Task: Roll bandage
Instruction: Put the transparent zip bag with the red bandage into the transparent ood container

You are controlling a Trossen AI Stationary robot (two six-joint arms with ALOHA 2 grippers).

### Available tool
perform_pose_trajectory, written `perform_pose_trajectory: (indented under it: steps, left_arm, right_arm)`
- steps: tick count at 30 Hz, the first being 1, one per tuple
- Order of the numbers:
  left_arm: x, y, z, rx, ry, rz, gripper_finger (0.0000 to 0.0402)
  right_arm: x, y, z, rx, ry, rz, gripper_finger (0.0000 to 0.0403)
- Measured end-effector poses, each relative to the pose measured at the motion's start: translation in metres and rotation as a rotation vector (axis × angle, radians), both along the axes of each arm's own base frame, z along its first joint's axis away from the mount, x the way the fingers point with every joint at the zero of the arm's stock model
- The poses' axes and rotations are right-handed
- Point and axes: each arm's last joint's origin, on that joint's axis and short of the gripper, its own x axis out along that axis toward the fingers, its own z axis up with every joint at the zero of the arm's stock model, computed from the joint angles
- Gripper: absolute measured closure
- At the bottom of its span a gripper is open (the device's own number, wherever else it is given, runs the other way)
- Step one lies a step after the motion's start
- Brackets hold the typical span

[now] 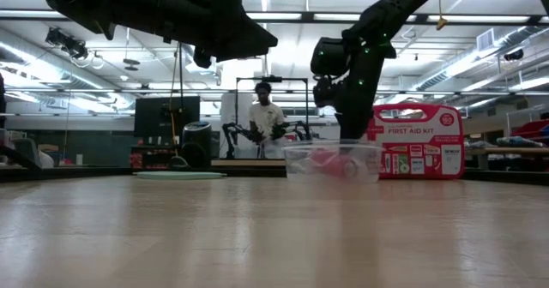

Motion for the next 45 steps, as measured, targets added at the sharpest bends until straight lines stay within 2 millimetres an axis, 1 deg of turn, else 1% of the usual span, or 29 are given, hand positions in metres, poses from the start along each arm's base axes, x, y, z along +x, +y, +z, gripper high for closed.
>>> perform_pose_trajectory:
  steps: [3, 6, 9, 11, 15, 18, 22, 24, 29, 33, 35, 37, 39, 42, 45]
  left_arm:
    - [0.000, 0.000, 0.000, 0.000, 0.000, 0.000, 0.0229]
    - [0.000, 0.000, 0.000, 0.000, 0.001, 0.000, 0.0229]
    - [0.000, 0.000, 0.000, 0.000, 0.001, 0.000, 0.0229]
    - [0.000, 0.000, 0.000, 0.000, 0.001, 0.000, 0.0229]
    - [0.000, 0.000, 0.000, 0.000, 0.000, 0.000, 0.0229]
    - [0.000, 0.000, 0.000, 0.000, 0.000, 0.000, 0.0229]
    - [0.000, 0.000, 0.000, 0.000, -0.001, 0.000, 0.0229]
    - [0.000, 0.000, 0.000, 0.000, -0.001, 0.000, 0.0229]
    - [0.000, 0.000, 0.000, -0.001, -0.004, 0.000, 0.0229]
    - [0.000, 0.000, 0.001, -0.001, -0.007, 0.000, 0.0229]
    - [0.000, 0.000, 0.001, -0.001, -0.007, 0.000, 0.0229]
    - [0.000, 0.000, 0.001, -0.001, -0.009, 0.000, 0.0229]
    - [0.000, 0.000, 0.001, -0.002, -0.013, 0.000, 0.0229]
    - [0.000, 0.000, 0.002, -0.003, -0.023, 0.000, 0.0229]
    - [0.000, 0.000, 0.002, -0.003, -0.022, -0.002, 0.0229]
  right_arm:
    - [-0.001, 0.005, -0.001, 0.015, 0.030, 0.051, 0.0244]
    - [-0.005, 0.006, 0.001, 0.016, 0.088, 0.070, 0.0243]
    - [-0.006, 0.009, 0.003, 0.006, 0.123, 0.144, 0.0243]
    - [-0.005, 0.016, 0.003, 0.000, 0.142, 0.217, 0.0241]
    - [0.000, 0.033, 0.003, 0.014, 0.144, 0.299, 0.0234]
    - [0.004, 0.045, 0.003, 0.013, 0.150, 0.336, 0.0226]
    - [0.004, 0.051, 0.004, -0.057, 0.204, 0.331, 0.0218]
    - [0.000, 0.052, 0.008, -0.075, 0.224, 0.308, 0.0217]
    - [-0.008, 0.054, 0.023, -0.079, 0.209, 0.275, 0.0218]
    - [-0.015, 0.054, 0.040, -0.127, 0.164, 0.245, 0.0219]
    - [-0.016, 0.054, 0.049, -0.146, 0.114, 0.236, 0.0219]
    - [-0.015, 0.058, 0.054, -0.163, 0.075, 0.283, 0.0219]
    - [-0.012, 0.066, 0.053, -0.189, 0.086, 0.393, 0.0219]
    - [-0.004, 0.076, 0.042, -0.226, 0.139, 0.539, 0.0221]
    - [0.004, 0.079, 0.033, -0.281, 0.167, 0.572, 0.0222]
